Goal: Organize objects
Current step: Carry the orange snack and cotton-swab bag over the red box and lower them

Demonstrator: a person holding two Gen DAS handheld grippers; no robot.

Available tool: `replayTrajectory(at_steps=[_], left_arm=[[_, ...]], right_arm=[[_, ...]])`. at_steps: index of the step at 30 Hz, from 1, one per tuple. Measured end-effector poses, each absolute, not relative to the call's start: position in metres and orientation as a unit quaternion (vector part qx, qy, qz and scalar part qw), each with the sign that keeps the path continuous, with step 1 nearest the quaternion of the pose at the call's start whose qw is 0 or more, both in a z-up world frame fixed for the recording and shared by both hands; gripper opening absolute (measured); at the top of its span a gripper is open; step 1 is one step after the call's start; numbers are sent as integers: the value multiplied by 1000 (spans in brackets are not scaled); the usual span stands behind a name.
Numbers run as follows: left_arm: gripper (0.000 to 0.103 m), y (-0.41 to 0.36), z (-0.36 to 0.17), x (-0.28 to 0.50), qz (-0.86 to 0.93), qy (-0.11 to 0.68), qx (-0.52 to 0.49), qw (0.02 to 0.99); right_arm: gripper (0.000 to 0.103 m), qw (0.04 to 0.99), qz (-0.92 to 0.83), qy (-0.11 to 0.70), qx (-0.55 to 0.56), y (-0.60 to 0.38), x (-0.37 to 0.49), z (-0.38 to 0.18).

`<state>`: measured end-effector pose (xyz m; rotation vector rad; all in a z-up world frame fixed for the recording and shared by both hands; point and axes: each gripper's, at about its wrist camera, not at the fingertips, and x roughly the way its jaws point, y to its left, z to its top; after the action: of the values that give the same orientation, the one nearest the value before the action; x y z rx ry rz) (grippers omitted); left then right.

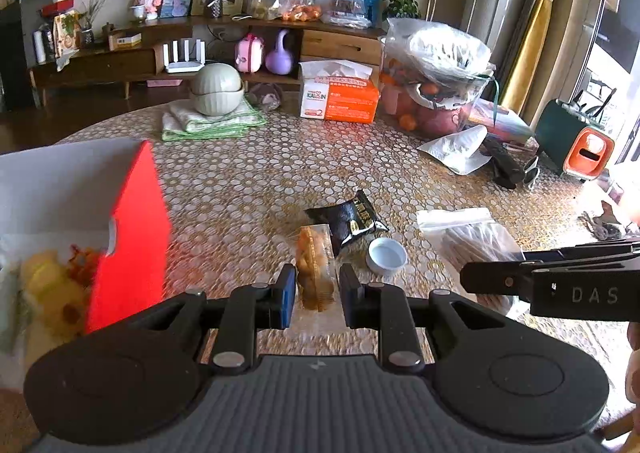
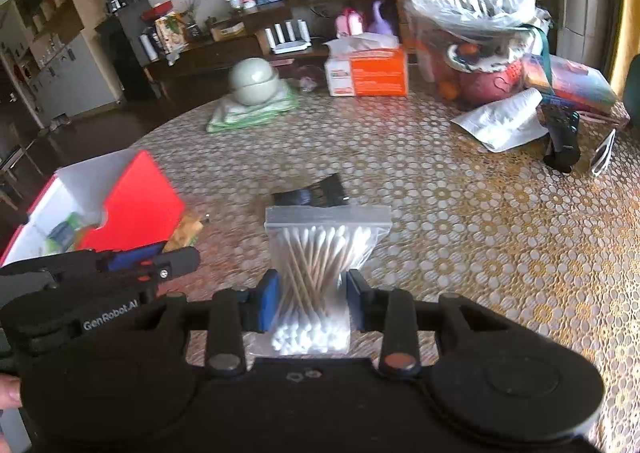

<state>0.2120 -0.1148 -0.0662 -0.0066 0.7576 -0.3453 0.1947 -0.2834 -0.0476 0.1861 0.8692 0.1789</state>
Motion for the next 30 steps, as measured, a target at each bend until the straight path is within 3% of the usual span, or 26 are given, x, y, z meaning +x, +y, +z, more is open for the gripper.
replayTrajectory(at_steps=[30], left_arm=[[22,46,-21,140,-113,331,-27,936]], right_arm=[[35,905,184,384,18,-109,151,10]])
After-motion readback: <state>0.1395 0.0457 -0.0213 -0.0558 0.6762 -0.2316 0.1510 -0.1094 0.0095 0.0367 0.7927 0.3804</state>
